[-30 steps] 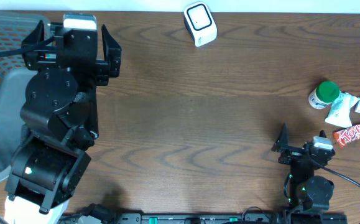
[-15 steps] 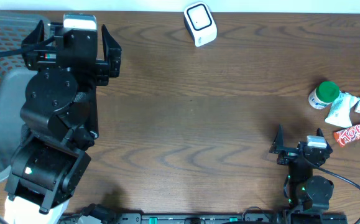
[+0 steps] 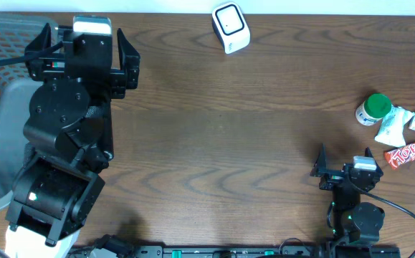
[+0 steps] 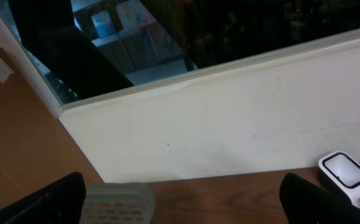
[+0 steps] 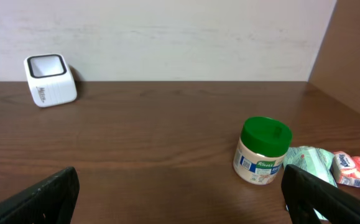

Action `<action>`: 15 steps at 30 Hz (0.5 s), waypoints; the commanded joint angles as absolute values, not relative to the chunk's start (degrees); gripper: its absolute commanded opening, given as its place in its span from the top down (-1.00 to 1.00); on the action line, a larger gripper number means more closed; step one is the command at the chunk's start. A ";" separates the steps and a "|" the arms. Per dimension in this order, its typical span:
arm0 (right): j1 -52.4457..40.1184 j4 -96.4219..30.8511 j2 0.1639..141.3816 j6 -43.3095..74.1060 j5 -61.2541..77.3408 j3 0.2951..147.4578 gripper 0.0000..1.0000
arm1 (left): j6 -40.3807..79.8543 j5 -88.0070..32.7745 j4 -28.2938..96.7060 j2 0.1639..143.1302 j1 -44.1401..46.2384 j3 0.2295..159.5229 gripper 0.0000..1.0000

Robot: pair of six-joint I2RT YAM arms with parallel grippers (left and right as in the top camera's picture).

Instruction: Scan the item barcode

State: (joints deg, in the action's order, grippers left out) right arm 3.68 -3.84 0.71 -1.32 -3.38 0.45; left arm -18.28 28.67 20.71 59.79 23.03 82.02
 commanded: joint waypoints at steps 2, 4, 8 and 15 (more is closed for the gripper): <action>4.14 -4.08 0.32 -2.22 -2.87 0.32 -0.99 | -18.83 28.99 20.58 59.46 22.79 82.94 -1.00; 4.14 -4.08 0.32 -2.24 -2.90 0.32 -0.99 | -18.83 29.04 20.60 59.46 22.79 82.94 -1.00; 4.14 -4.08 0.32 -2.22 -2.90 0.32 -0.98 | -18.81 30.48 24.05 59.42 22.76 82.94 -1.00; 4.14 -4.08 0.32 -2.22 -2.90 0.32 -0.98 | -18.59 22.04 29.93 56.14 19.29 75.00 -1.00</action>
State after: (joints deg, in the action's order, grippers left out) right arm 3.68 -3.84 0.71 -1.37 -3.36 0.45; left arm -18.26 26.89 29.32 58.74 21.23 79.75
